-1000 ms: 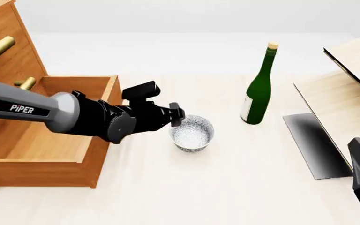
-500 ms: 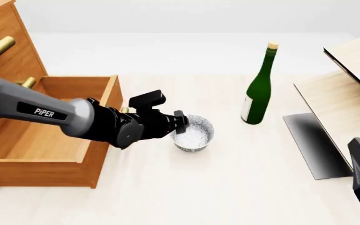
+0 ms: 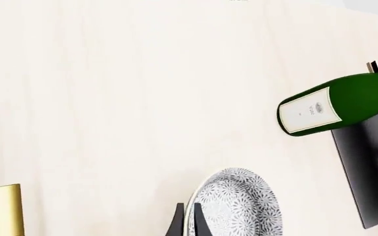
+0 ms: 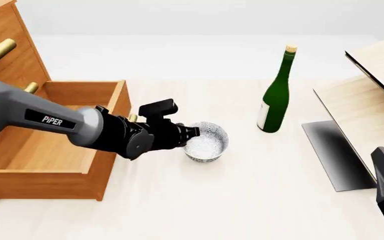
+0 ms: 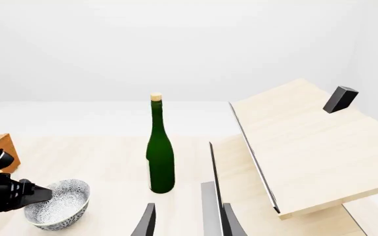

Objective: Put the bowl in the bottom drawer of the cabinet and close it.

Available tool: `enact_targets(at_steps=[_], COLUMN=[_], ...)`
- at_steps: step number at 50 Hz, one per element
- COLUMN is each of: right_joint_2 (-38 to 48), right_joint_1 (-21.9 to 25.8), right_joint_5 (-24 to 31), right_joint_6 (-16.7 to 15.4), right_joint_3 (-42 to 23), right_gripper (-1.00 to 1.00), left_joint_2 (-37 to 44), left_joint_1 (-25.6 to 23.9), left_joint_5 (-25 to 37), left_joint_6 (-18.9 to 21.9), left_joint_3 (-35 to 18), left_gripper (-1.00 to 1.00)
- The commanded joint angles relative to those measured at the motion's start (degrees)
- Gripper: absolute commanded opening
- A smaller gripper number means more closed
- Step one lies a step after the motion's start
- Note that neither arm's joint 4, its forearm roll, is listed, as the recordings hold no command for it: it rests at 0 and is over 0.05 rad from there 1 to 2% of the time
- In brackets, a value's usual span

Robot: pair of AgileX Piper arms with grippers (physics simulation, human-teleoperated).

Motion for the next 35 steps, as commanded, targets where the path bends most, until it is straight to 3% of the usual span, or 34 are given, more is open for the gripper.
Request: enact_targets(at_steps=[1, 16, 35], right_joint_2=[0.0, 0.0, 0.0], right_joint_1=[0.0, 0.0, 0.0], right_joint_5=[0.0, 0.0, 0.0], right_joint_6=[0.0, 0.0, 0.0], right_joint_3=[0.0, 0.0, 0.0], right_gripper=[1.00, 1.00, 1.00], left_joint_2=[-3.0, -8.0, -12.8], left_joint_1=[-1.2, 0.4, 0.5], left_joint_5=[-0.5, -0.6, -0.6], left_joint_6=[1.5, 4.9, 6.3], left_joint_3=[1.3, 3.3, 5.6], left_gripper=[-1.00, -1.00, -1.00])
